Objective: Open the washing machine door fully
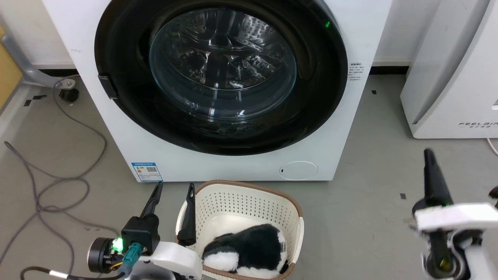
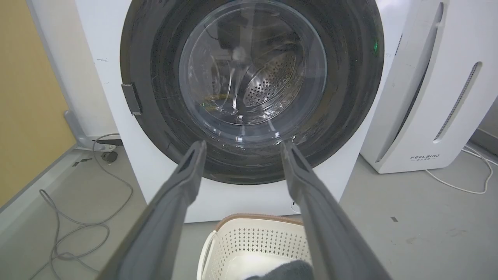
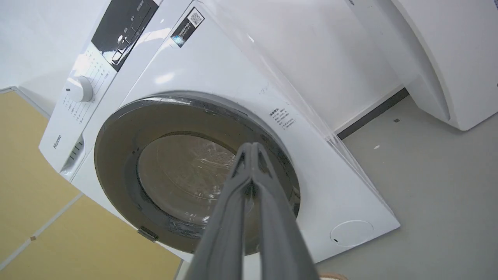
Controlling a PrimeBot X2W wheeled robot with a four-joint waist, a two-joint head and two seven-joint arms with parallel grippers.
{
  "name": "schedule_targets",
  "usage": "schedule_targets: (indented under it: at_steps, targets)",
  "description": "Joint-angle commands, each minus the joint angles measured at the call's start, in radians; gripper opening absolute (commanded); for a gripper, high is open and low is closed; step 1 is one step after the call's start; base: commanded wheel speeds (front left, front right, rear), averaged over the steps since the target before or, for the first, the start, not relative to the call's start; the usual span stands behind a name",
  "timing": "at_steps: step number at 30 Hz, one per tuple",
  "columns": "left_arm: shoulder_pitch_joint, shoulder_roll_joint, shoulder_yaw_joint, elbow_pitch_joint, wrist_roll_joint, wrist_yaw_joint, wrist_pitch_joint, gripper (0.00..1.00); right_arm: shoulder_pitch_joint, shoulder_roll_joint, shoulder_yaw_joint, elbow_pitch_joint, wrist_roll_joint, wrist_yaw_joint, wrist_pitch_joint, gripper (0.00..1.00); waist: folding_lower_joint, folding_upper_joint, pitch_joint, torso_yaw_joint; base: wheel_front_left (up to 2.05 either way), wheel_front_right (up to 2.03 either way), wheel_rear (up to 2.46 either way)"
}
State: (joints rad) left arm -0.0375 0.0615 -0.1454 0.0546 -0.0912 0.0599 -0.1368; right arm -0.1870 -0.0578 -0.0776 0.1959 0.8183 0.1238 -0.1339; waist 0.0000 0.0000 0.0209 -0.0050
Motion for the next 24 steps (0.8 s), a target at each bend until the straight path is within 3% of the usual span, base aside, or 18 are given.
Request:
schedule_targets:
  at_steps: [1,13,24]
  targets:
    - [-0.015,-0.001,-0.005,-0.004,-0.004,0.005,-0.011,1.0,-0.043,-0.007,-0.01,0.024,0.058,0.003,-0.007,0.0,0.0,0.0,0.002,0.0,0.0,0.0,0.0]
    - [-0.041,-0.003,-0.029,-0.015,-0.005,0.007,-0.03,1.0,-0.322,-0.076,-0.019,0.261,0.301,0.004,-0.02,0.0,0.0,0.0,0.039,0.006,0.0,0.0,0.0]
    - [-0.083,-0.004,-0.063,-0.033,-0.001,0.004,-0.048,1.0,-0.622,-0.179,0.06,0.519,0.501,0.004,0.079,0.0,0.0,0.0,0.094,0.031,0.0,0.0,0.0]
